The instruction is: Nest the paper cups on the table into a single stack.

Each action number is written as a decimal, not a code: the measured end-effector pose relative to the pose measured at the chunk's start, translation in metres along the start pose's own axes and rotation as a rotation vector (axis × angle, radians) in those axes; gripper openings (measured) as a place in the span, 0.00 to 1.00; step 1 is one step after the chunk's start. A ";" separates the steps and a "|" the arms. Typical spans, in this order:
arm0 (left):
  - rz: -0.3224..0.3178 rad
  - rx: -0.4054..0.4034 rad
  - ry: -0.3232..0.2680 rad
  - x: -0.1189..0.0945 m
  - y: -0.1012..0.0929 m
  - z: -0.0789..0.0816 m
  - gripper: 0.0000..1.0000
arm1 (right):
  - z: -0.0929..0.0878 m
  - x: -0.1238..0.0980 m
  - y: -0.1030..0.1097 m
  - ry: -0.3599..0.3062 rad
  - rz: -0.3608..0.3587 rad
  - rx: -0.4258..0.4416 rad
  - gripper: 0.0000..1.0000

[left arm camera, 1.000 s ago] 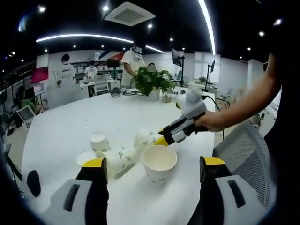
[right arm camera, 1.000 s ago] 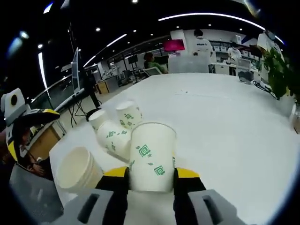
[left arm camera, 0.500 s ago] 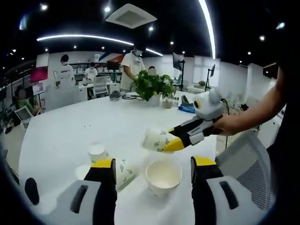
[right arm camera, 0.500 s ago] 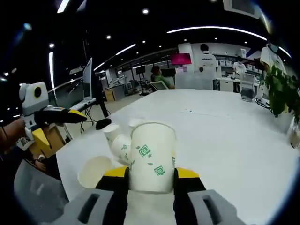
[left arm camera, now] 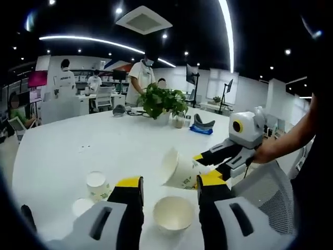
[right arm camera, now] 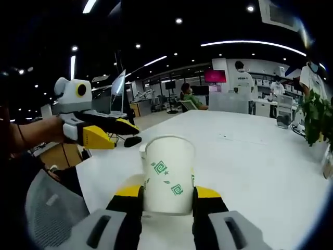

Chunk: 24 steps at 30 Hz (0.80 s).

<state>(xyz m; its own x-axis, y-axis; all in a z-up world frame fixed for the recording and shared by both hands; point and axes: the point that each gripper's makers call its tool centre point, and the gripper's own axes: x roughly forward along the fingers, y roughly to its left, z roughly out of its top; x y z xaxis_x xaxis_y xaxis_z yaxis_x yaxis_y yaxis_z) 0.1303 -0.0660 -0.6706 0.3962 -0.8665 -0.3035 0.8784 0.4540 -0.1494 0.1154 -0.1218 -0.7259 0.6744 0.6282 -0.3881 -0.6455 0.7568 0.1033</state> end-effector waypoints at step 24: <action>-0.213 0.027 0.003 -0.006 -0.046 0.007 0.03 | 0.006 -0.008 0.043 -0.034 0.121 -0.252 0.35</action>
<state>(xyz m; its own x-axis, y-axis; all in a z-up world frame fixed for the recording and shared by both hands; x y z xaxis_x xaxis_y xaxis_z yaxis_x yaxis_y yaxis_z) 0.0893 -0.0836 -0.6556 0.2001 -0.9418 -0.2701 0.9490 0.2548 -0.1855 0.0846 -0.0929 -0.7126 0.5958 0.7204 -0.3549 -0.7881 0.6096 -0.0854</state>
